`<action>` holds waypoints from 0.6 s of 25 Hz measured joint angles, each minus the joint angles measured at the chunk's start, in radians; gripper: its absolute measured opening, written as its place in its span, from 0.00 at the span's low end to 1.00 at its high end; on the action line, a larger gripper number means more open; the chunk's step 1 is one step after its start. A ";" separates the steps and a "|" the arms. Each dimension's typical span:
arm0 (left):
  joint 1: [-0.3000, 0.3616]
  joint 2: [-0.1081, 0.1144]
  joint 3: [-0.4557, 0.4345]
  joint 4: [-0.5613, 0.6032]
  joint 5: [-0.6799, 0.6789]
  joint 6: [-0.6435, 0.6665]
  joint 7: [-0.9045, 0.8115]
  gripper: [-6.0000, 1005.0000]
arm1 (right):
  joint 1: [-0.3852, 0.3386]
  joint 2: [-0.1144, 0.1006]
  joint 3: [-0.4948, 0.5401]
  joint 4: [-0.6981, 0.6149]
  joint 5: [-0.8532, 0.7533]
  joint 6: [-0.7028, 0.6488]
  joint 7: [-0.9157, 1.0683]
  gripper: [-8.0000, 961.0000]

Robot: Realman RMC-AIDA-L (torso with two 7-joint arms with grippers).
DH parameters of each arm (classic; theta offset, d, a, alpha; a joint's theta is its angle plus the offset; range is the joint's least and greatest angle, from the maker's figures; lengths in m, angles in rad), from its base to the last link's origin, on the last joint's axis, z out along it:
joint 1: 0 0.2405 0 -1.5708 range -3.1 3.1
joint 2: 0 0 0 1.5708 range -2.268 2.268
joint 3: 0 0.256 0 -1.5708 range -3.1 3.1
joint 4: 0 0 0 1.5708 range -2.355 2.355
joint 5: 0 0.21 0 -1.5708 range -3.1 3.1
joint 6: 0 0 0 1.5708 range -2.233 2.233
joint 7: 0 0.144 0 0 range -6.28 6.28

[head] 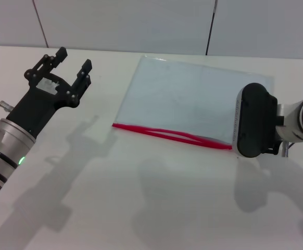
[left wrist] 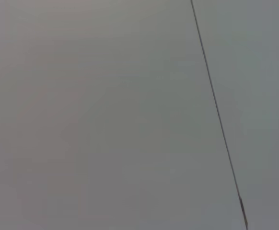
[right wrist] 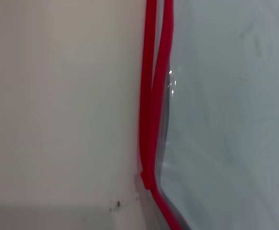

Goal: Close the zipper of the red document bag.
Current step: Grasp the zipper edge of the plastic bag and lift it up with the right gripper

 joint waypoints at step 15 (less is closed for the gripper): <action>-0.001 0.002 0.000 0.000 0.000 0.000 -0.008 0.58 | 0.023 0.000 -0.044 0.037 -0.002 0.016 0.013 0.35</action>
